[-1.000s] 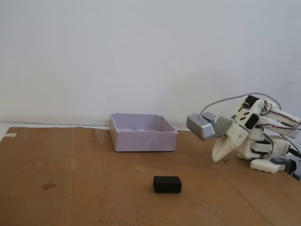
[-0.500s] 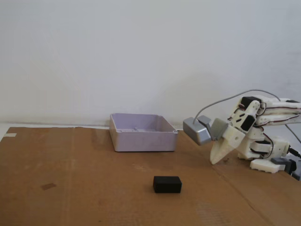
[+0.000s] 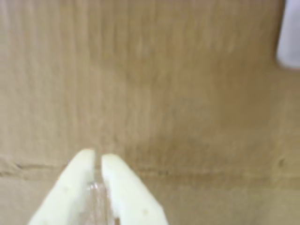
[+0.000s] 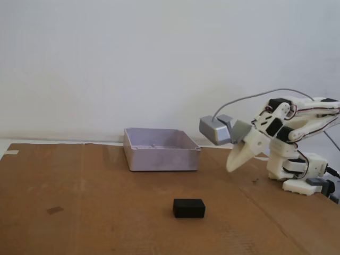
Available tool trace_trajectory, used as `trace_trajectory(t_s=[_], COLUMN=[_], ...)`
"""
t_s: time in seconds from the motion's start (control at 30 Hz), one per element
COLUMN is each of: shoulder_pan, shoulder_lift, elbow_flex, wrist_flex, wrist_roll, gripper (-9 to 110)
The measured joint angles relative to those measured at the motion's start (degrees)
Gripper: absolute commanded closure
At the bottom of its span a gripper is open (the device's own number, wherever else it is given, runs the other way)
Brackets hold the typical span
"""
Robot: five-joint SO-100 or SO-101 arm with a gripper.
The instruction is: Grasp a block and put it in the box.
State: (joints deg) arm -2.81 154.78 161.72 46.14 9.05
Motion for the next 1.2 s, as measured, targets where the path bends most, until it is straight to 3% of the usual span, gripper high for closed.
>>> trace_trajectory(t_s=[0.47, 0.8, 1.2], shoulder_pan=[-1.1, -5.5, -8.7], shoulder_lift=[-2.7, -16.1, -33.4], elbow_flex=[-0.4, -8.4, -17.4], wrist_flex=[-9.7, -10.6, -19.8], wrist_roll=[0.1, 0.1, 0.1], gripper=[102, 102, 102])
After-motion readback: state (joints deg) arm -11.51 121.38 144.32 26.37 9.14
